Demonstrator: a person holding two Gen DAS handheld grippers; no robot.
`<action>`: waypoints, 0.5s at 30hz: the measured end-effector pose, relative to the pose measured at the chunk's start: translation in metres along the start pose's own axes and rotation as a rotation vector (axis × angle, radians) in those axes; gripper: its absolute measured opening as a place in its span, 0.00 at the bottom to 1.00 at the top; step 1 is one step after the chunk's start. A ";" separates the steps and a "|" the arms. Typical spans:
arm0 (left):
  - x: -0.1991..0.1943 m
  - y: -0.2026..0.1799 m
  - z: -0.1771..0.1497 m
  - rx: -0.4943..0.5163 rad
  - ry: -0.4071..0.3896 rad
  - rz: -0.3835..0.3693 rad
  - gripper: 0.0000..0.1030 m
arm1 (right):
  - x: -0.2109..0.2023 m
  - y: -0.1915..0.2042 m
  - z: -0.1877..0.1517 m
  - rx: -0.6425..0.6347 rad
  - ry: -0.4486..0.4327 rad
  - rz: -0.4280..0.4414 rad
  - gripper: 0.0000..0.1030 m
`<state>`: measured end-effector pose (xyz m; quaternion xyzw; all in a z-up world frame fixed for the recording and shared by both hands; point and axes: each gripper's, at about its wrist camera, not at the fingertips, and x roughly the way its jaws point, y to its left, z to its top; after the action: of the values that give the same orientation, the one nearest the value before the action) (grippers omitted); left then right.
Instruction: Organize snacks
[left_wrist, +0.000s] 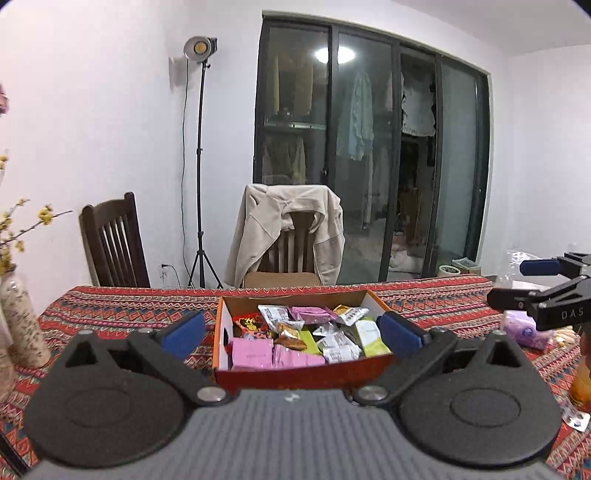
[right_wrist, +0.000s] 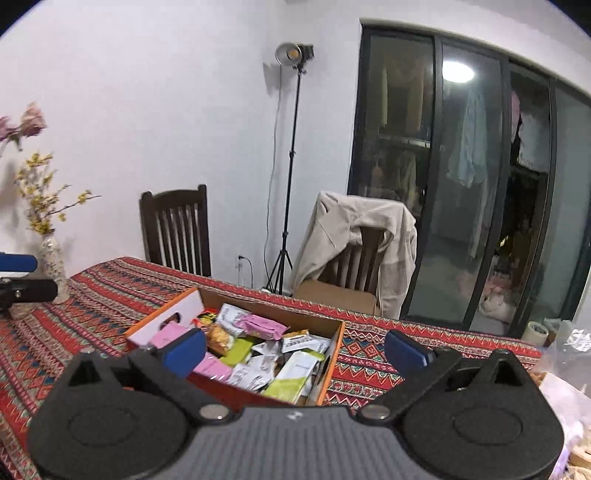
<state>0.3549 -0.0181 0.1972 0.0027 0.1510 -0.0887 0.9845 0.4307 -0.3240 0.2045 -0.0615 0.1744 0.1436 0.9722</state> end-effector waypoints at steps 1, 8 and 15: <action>-0.012 -0.002 -0.004 0.007 -0.007 -0.001 1.00 | -0.009 0.005 -0.004 -0.004 -0.009 0.003 1.00; -0.098 -0.012 -0.049 0.023 -0.069 0.006 1.00 | -0.089 0.047 -0.048 -0.012 -0.088 0.017 1.00; -0.168 -0.018 -0.109 0.029 -0.069 0.021 1.00 | -0.160 0.095 -0.099 -0.042 -0.144 0.024 1.00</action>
<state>0.1622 -0.0036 0.1439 0.0155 0.1156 -0.0804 0.9899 0.2270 -0.2920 0.1630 -0.0692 0.1016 0.1629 0.9790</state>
